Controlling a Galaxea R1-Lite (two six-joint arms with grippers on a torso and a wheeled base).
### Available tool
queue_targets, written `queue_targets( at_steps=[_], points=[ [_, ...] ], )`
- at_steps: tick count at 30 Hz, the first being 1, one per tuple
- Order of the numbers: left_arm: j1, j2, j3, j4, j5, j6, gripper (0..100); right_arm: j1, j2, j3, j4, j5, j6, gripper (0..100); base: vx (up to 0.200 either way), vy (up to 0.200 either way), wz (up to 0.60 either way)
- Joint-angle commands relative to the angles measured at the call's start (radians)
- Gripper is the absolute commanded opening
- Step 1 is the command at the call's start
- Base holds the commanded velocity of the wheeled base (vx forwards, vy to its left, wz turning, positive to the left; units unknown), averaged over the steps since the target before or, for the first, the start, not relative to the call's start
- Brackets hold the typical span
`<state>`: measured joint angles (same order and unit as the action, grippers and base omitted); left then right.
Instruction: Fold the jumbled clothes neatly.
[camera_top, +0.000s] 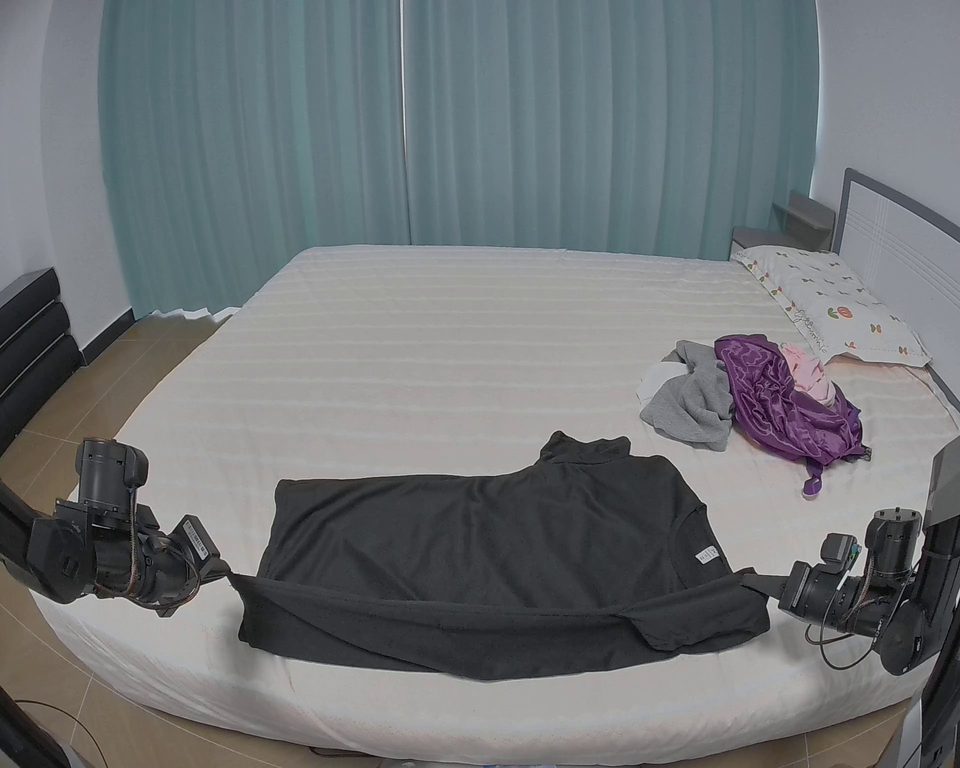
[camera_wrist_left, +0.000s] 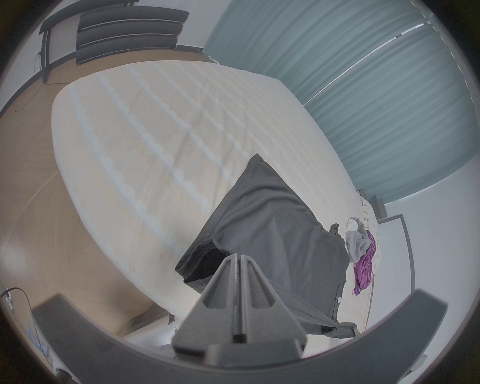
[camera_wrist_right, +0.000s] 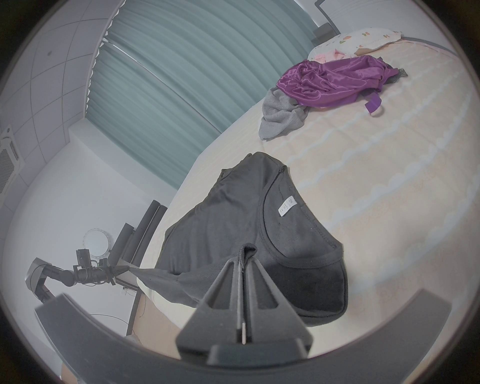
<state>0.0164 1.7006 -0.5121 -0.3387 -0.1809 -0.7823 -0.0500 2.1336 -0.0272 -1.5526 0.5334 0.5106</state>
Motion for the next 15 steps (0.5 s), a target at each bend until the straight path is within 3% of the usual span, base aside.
queue_targets(
  at_steps=[1,7,15],
  points=[
    [0.004,-0.052,0.029,0.000,0.000,0.002,0,-0.005,-0.060,0.027,-0.014,0.000,0.003,0,0.000,0.000,0.00],
    [0.004,-0.093,0.058,0.000,-0.002,0.002,0,-0.014,-0.127,0.027,0.028,-0.003,0.022,0,0.000,0.000,0.00],
    [0.004,-0.121,0.098,0.004,-0.002,0.003,0,-0.017,-0.245,0.027,0.193,-0.003,0.009,0,0.000,0.000,0.00]
  ],
)
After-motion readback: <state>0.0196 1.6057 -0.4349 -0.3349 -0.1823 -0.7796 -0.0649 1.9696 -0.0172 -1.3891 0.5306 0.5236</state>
